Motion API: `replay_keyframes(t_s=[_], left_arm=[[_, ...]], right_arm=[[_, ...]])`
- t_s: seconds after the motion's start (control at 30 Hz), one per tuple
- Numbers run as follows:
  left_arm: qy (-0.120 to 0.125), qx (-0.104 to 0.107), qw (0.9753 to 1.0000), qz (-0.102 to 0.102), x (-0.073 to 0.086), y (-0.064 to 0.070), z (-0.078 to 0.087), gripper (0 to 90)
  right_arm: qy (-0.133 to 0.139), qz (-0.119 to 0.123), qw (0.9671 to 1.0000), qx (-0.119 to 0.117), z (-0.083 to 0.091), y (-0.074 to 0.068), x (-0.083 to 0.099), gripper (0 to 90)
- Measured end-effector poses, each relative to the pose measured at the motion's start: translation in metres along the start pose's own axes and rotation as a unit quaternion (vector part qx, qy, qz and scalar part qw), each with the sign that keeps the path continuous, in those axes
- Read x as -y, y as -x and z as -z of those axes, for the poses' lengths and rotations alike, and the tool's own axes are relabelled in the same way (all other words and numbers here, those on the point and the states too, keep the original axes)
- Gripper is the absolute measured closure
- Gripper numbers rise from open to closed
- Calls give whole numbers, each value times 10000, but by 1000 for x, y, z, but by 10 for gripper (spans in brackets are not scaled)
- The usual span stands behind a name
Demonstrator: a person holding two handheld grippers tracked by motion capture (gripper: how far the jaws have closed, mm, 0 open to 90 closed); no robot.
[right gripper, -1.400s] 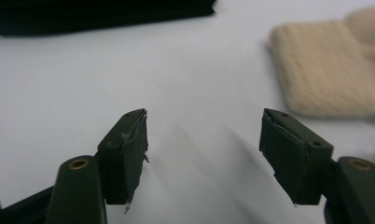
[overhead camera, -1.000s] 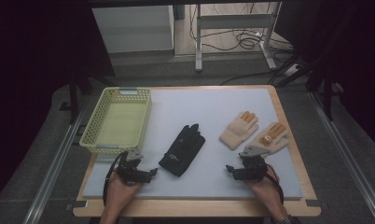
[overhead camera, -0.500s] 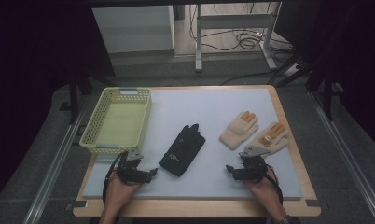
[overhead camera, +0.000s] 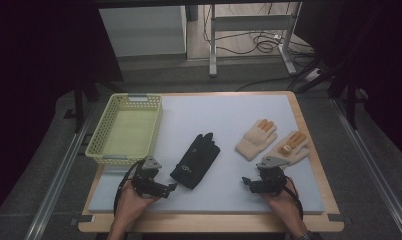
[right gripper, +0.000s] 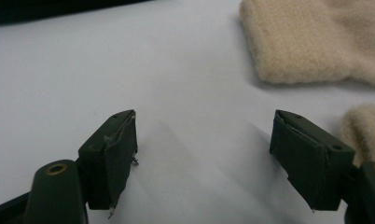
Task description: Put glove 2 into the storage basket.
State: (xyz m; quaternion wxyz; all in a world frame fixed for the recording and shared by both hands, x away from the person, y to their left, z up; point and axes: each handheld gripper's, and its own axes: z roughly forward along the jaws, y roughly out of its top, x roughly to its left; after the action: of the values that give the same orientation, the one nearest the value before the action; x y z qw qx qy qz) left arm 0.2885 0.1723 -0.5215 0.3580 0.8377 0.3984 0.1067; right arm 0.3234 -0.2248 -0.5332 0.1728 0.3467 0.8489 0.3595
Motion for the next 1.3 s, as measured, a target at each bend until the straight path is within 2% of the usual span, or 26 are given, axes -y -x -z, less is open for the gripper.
replay_keyframes(t_s=[0.13,0.23,0.4,0.5,0.6,0.73,0.87,1.03,1.17,1.23,1.27,1.3], left_arm=[[48,85,9999,-76,-17,9,-1,0],[-24,49,9999,-119,-33,16,-7,0],[-172,27,9997,-147,-53,22,-28,0],[-344,-59,9992,-173,-60,27,-44,0],[-399,-133,9988,-249,-65,32,-55,0],[-530,-332,9974,-356,-72,38,-69,0],[-716,-749,9933,-509,-76,35,-82,0],[-686,-622,9952,-301,-76,22,-86,0],[-668,-293,9973,55,-73,14,-89,0],[-727,-358,9967,-43,-73,17,-90,0],[-752,-427,9961,-155,-74,21,-91,0],[-745,-425,9962,-147,-74,22,-91,0]], right_arm=[[1,-1,10000,-3,0,0,0,227],[1,-2,10000,-3,0,0,0,227],[2,-2,10000,-1,0,0,0,226],[1,-3,10000,-2,0,0,0,226],[2,-2,10000,-4,0,0,0,226],[1,-3,10000,-6,0,0,0,225],[1,-1,10000,-8,0,0,0,224],[1,0,10000,-10,0,0,0,224],[0,1,10000,-8,0,0,0,223],[0,-1,10000,-8,0,0,0,223],[0,0,10000,-11,0,0,0,223],[-1,-2,10000,-11,0,0,0,223]])
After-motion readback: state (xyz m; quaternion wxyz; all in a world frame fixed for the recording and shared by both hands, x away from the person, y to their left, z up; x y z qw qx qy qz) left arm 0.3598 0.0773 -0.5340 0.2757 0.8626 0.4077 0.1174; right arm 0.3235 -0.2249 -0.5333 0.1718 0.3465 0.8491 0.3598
